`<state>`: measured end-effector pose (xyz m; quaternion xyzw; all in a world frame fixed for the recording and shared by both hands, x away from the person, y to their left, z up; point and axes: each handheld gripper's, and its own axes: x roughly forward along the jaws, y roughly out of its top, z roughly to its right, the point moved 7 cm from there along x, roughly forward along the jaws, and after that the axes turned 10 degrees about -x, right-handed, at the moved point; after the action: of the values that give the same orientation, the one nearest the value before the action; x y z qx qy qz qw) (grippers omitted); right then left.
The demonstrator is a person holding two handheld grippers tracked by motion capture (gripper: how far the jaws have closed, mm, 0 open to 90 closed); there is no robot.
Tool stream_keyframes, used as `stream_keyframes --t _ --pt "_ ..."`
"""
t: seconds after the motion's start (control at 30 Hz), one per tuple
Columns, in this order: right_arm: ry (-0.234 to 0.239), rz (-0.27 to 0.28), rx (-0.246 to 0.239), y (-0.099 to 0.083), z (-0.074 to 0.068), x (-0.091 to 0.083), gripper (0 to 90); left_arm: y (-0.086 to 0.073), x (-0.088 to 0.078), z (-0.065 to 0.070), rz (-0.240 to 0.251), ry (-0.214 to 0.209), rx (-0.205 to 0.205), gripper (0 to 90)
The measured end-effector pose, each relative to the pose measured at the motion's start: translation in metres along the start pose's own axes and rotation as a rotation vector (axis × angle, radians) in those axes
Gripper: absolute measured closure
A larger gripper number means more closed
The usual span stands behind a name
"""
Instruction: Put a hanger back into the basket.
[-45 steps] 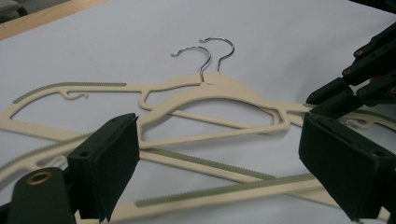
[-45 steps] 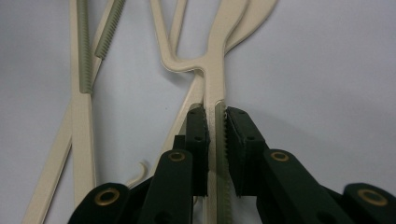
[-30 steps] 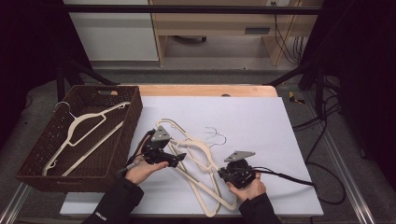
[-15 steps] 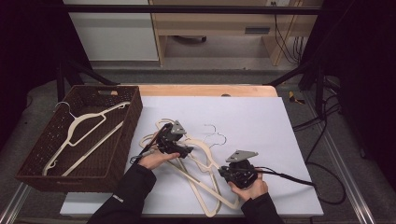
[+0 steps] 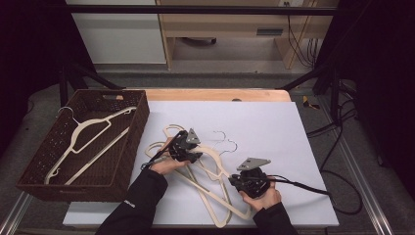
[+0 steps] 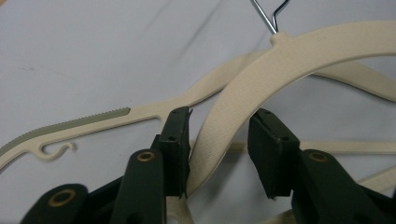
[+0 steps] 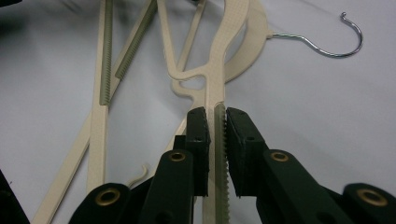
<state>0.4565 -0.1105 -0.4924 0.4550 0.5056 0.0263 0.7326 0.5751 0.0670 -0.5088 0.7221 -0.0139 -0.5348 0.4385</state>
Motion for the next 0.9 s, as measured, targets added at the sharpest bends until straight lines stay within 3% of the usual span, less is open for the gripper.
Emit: stream_keyframes --t 0.03,0.27,0.37,0.47,0.7,0.8,0.87,0.9 --pt "0.002 -0.001 0.021 0.001 -0.001 0.000 79.7 0.000 0.000 0.000 -0.002 0.001 0.007 60.8" --pt "0.006 -0.002 -0.006 0.000 -0.001 0.000 79.7 0.001 0.006 0.001 -0.020 0.006 0.039 59.0" --pt "0.013 0.004 0.000 0.001 -0.002 -0.001 79.7 0.000 0.006 0.001 -0.024 0.003 0.049 62.9" --pt "0.010 0.002 -0.025 0.000 -0.001 0.000 79.6 0.000 0.000 0.001 -0.025 0.005 0.073 64.6" --pt "0.038 -0.003 -0.024 -0.001 -0.001 0.001 79.0 0.000 -0.015 0.006 -0.016 0.037 0.137 67.4" --pt "0.049 0.011 -0.014 -0.001 0.002 -0.001 75.8 -0.003 -0.021 0.008 -0.011 0.042 0.157 69.7" --pt "0.054 0.021 0.030 0.000 0.002 -0.002 72.6 -0.004 -0.025 0.010 -0.005 0.052 0.172 70.9" --pt "0.057 0.028 0.009 0.000 0.004 -0.002 70.7 -0.004 -0.027 0.011 -0.002 0.057 0.182 71.5"
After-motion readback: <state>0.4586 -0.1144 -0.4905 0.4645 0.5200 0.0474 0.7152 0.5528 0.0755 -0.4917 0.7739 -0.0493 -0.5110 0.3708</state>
